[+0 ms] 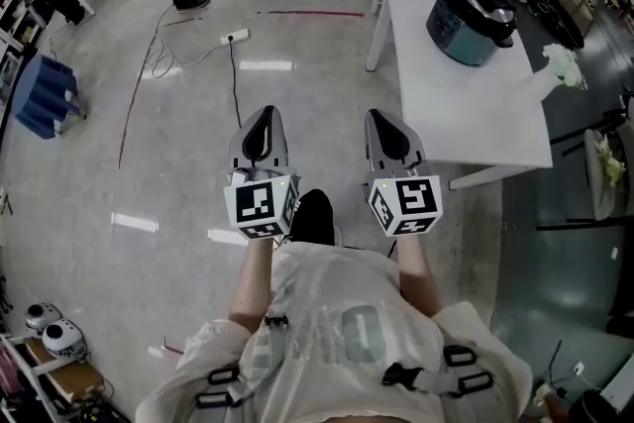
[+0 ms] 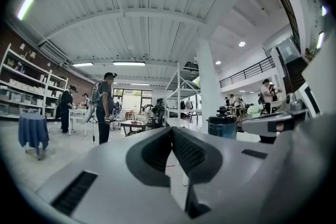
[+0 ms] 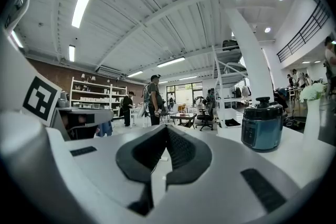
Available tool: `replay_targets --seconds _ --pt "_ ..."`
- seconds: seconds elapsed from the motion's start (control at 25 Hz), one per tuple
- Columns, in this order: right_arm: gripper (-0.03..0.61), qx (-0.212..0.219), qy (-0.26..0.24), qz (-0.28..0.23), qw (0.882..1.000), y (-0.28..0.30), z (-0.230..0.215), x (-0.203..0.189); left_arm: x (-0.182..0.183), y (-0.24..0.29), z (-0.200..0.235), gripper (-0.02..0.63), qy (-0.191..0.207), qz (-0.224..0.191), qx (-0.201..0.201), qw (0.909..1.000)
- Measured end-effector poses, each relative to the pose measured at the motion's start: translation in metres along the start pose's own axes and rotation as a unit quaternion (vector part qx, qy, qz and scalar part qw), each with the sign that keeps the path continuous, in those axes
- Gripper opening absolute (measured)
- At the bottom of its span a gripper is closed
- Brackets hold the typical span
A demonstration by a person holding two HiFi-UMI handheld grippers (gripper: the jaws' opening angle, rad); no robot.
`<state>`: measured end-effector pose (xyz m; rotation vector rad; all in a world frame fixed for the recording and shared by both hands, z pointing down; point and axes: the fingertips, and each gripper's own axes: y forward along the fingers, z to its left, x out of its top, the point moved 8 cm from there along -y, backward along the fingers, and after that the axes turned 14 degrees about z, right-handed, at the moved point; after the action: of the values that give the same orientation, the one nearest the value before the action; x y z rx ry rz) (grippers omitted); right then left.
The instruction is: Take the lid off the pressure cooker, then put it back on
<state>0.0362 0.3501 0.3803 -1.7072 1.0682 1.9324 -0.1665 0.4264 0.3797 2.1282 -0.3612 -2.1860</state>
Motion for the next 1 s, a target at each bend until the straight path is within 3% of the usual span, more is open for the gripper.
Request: replay_targets --seconds 0.32,0.48,0.72,1.0 --pt "0.009 -0.011 -0.017 0.004 1.000 0.052 -0.019 0.018 0.015 0.068 0.029 0.018 -0.005 -0.009 -0.007 0.9999" --pt "0.009 -0.021 -0.019 -0.004 1.000 0.107 -0.046 0.039 0.032 0.134 0.051 0.018 0.007 -0.019 -0.012 0.9997" --pt "0.009 -0.033 0.005 -0.004 0.999 0.221 -0.096 0.084 0.059 0.260 0.089 0.018 0.014 0.007 -0.045 0.9989" --pt "0.009 -0.039 -0.004 -0.013 0.999 0.347 -0.133 0.145 0.107 0.390 0.137 0.018 0.030 -0.008 -0.067 0.9973"
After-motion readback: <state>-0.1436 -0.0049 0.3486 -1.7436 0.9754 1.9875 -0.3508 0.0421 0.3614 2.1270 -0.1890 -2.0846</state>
